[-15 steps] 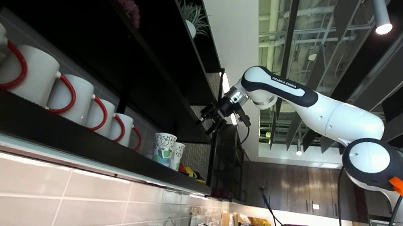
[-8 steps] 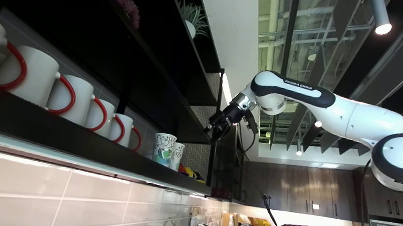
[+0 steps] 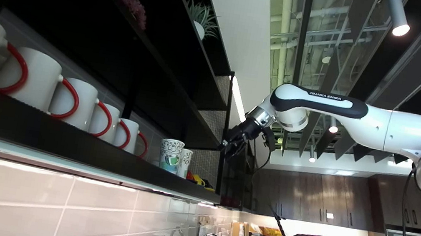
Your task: Put the mug cups on the shelf
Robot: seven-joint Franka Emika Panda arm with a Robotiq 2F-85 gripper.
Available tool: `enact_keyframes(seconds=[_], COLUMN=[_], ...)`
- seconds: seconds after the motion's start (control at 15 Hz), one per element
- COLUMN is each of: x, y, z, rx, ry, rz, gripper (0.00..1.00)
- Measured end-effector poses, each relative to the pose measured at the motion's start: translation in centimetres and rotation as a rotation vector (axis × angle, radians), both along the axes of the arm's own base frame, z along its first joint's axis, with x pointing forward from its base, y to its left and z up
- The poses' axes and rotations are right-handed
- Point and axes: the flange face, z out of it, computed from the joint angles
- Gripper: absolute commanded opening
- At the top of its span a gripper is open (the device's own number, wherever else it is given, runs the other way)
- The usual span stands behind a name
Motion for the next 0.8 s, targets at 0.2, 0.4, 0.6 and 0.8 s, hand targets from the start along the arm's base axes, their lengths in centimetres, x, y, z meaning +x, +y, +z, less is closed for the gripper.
enact_keyframes(seconds=[0.2,0.4,0.6,0.8], x=[-0.7,-1.2,-1.6,-2.0], y=[-0.2,-0.4,-0.7,-1.0], z=[-1.1,-2.1,-3.1,-4.1], rx=[-0.009,-0.046,-0.076,-0.085], ry=[-0.009,-0.041,-0.069,-0.078], rz=[0.013,0.044,0.067,0.075], gripper=[1.00,1.00,1.00,1.00])
